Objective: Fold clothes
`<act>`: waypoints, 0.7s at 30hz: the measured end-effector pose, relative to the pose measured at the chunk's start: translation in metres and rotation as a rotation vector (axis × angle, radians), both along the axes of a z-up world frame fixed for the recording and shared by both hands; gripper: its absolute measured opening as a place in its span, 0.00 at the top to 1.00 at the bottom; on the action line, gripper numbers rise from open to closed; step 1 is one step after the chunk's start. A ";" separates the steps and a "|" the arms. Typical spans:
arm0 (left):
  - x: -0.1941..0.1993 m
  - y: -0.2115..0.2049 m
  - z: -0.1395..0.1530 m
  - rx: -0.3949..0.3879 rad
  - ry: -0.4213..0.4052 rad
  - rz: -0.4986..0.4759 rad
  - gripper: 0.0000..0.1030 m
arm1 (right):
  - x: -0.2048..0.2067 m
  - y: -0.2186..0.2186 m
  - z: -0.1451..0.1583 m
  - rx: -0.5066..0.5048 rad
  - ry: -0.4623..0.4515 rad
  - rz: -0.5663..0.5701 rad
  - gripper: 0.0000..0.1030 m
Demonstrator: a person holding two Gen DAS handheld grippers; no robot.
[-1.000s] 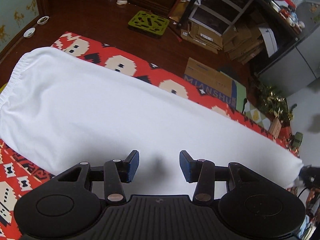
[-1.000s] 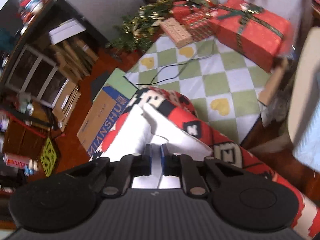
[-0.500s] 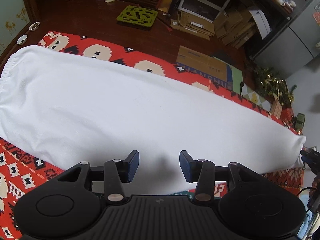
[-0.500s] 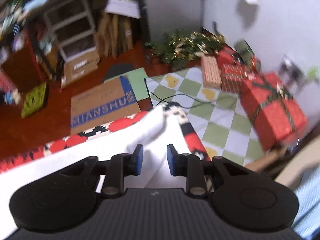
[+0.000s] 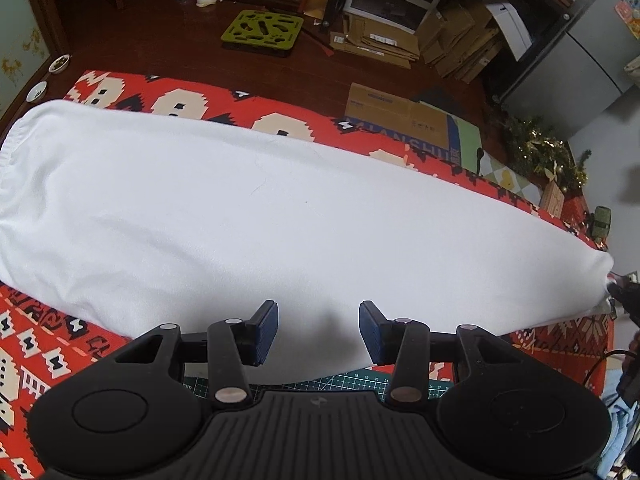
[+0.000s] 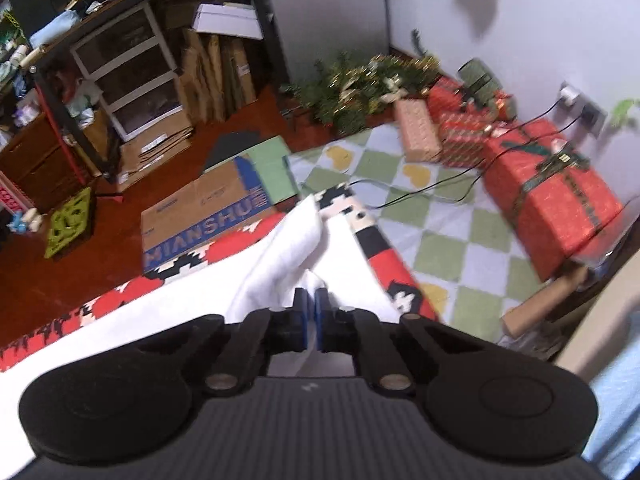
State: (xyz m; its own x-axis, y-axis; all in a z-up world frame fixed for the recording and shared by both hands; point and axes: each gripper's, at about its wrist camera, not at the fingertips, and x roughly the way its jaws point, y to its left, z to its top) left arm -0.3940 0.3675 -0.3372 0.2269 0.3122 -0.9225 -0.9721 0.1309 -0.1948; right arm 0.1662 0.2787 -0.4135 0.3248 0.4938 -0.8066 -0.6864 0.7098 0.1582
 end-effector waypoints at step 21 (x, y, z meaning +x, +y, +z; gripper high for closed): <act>-0.013 0.005 -0.001 -0.007 -0.043 -0.004 0.57 | 0.042 -0.089 -0.012 0.149 0.241 -0.286 0.99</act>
